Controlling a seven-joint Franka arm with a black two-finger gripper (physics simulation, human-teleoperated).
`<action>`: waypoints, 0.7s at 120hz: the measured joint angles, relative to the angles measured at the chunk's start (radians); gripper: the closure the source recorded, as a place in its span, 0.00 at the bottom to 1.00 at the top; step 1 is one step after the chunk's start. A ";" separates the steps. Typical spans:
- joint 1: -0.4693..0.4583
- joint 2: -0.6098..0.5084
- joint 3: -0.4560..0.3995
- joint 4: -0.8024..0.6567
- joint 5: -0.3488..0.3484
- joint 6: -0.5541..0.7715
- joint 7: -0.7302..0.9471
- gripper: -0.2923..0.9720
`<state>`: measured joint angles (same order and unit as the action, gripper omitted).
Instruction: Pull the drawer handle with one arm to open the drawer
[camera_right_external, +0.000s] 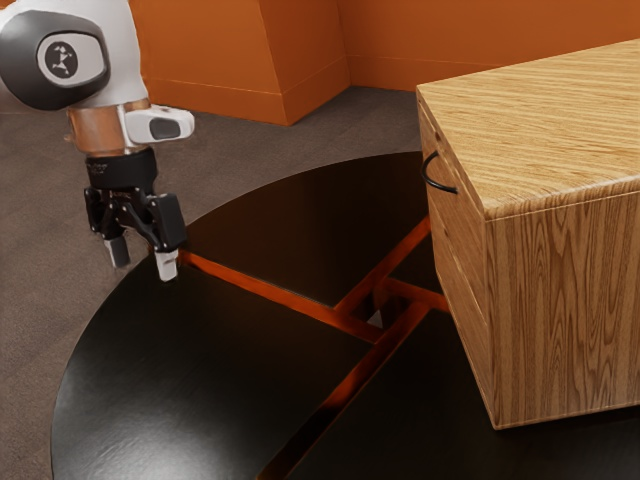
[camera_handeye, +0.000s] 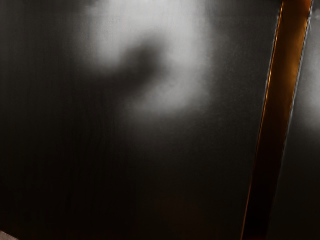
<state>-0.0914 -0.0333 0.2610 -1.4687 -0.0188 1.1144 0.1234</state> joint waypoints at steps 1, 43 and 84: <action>0.010 0.001 0.000 -0.002 0.000 0.019 0.002 0.23; 0.259 -0.002 0.001 -0.010 -0.021 0.419 -0.241 0.23; -0.281 -0.229 0.118 -0.309 -0.251 0.822 -0.558 0.23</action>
<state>-0.3726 -0.2626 0.3792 -1.7777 -0.2698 1.9359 -0.4347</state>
